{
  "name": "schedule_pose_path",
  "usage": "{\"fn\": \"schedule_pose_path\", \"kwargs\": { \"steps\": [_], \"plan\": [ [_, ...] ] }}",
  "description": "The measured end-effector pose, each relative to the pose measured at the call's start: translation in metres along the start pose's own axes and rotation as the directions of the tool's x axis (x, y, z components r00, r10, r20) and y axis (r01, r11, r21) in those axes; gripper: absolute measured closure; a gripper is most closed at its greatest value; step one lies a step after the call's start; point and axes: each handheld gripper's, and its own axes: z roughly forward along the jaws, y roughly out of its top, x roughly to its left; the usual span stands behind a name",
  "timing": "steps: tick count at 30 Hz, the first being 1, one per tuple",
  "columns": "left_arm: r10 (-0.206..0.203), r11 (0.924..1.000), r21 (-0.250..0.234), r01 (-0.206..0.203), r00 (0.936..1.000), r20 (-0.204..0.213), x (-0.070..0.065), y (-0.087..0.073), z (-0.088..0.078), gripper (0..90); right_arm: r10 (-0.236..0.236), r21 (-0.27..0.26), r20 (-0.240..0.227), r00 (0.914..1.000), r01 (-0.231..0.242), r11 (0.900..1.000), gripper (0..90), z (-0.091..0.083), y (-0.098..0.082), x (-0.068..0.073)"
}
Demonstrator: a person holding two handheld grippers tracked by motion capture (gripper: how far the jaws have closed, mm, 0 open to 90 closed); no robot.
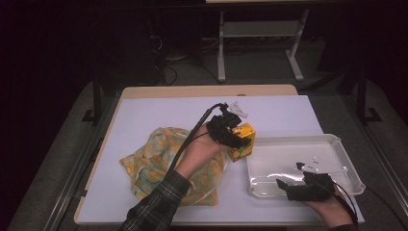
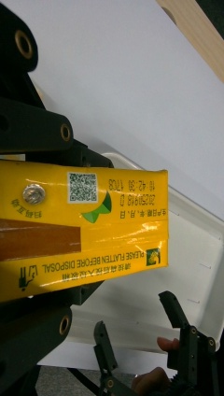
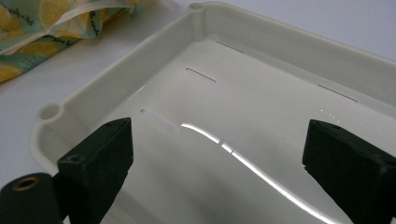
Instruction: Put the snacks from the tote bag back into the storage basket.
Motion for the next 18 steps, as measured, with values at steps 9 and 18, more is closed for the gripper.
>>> {"fn": "schedule_pose_path", "kwargs": {
  "steps": [9,18],
  "plan": [
    [0.009,0.9998,-0.016,-0.009,1.0000,0.002,-0.004,0.008,0.020,53.4,-0.001,0.001,-0.003,1.0000,0.001,1.000,8.2,0.001,0.000,0.001],
    [0.007,0.9997,-0.024,-0.007,1.0000,0.003,-0.007,0.014,0.034,53.4,-0.009,-0.003,-0.005,0.9999,0.009,1.000,8.2,0.001,0.000,0.001]
  ]
}}
